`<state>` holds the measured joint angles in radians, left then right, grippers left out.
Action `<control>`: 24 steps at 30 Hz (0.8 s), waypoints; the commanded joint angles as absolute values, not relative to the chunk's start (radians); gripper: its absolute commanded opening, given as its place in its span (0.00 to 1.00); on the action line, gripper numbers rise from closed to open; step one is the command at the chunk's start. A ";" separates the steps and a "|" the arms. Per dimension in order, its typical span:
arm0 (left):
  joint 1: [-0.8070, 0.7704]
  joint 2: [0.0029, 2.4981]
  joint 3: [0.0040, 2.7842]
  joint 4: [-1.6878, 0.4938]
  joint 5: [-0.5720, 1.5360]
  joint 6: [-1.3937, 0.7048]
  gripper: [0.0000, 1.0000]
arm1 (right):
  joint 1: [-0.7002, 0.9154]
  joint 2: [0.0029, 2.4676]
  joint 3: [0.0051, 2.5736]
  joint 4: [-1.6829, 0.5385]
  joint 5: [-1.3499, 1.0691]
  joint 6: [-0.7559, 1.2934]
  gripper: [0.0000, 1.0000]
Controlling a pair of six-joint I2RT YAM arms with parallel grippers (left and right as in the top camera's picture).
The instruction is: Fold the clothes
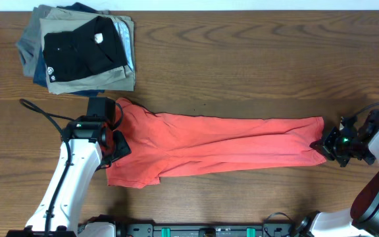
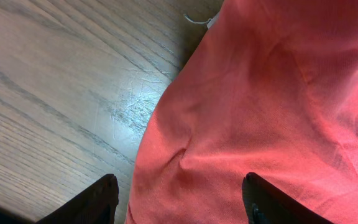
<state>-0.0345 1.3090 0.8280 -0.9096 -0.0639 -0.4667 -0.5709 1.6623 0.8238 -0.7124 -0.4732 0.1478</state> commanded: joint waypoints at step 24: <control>-0.031 1.308 0.822 -0.900 -0.080 -0.458 0.65 | -0.662 1.519 1.046 -0.977 -0.383 0.115 0.01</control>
<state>-0.0345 1.3090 0.8276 -0.8989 -0.0635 -0.4667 -0.6594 1.5303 1.0306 -0.9768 -0.4358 0.1310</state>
